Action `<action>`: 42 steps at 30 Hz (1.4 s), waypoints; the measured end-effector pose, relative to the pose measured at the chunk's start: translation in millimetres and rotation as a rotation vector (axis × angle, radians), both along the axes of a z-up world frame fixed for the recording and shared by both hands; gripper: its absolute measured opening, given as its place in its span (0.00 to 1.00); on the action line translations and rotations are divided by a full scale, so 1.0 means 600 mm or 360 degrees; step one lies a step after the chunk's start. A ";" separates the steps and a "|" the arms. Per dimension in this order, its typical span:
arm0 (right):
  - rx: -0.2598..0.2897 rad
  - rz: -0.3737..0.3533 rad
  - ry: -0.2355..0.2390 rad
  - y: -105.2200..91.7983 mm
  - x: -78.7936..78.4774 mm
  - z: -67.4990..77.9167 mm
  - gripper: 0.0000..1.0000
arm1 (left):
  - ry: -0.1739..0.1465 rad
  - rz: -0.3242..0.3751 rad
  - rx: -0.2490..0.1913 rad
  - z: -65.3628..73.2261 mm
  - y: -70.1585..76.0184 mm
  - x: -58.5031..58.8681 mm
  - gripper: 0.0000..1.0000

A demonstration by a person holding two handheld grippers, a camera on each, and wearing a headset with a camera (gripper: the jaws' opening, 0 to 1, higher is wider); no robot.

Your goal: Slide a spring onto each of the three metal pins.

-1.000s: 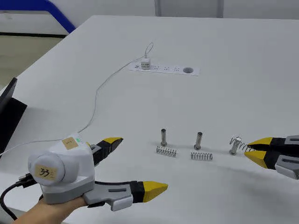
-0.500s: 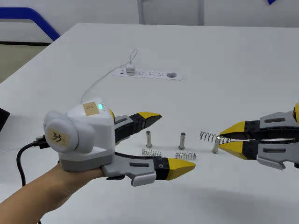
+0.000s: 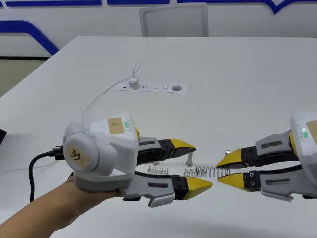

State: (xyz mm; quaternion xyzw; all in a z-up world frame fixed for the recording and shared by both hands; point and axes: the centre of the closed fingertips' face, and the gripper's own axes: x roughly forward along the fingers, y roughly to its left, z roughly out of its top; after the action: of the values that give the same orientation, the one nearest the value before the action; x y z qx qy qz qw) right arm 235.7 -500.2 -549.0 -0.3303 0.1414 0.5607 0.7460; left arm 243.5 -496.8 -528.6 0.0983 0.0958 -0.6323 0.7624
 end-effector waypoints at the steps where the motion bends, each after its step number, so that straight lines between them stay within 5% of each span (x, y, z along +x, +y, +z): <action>1: -0.0003 0.0002 0.0003 0.001 -0.001 -0.001 0.10 | 0.0001 -0.0010 0.0005 -0.001 0.000 -0.002 0.33; 8: 0.0002 0.0036 0.0008 0.009 -0.005 0.001 0.10 | -0.0016 -0.0047 0.0115 -0.023 0.006 -0.011 0.31; 19: 0.0015 0.0053 0.0022 0.018 -0.010 0.000 0.10 | -0.0003 -0.0078 0.0166 -0.032 0.009 -0.017 0.16; 29: 0.0001 0.0065 0.0032 0.019 -0.011 0.002 0.10 | -0.0062 -0.0089 0.0197 -0.034 0.008 -0.020 0.11; 32: 0.0000 0.0071 0.0029 0.021 -0.012 0.004 0.10 | -0.0174 -0.0114 0.0222 -0.032 0.009 -0.020 0.10; 36: 0.0021 0.0067 0.0005 0.021 -0.007 0.007 0.11 | -0.0172 -0.0096 0.0202 -0.029 0.010 -0.015 0.10; 38: 0.0047 0.0049 0.0081 0.021 -0.010 0.005 0.11 | -0.0181 -0.0117 0.0208 -0.029 0.010 -0.019 0.10; 42: 0.0054 0.0030 0.0074 0.021 -0.003 0.005 0.15 | -0.0196 -0.0129 0.0212 -0.027 0.012 -0.021 0.09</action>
State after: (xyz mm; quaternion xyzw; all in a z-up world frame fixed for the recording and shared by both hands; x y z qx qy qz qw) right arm 233.9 -487.3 -546.2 -0.3059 0.1460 0.5776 0.7426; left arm 231.0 -489.6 -544.9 0.1915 0.0865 -0.6476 0.7324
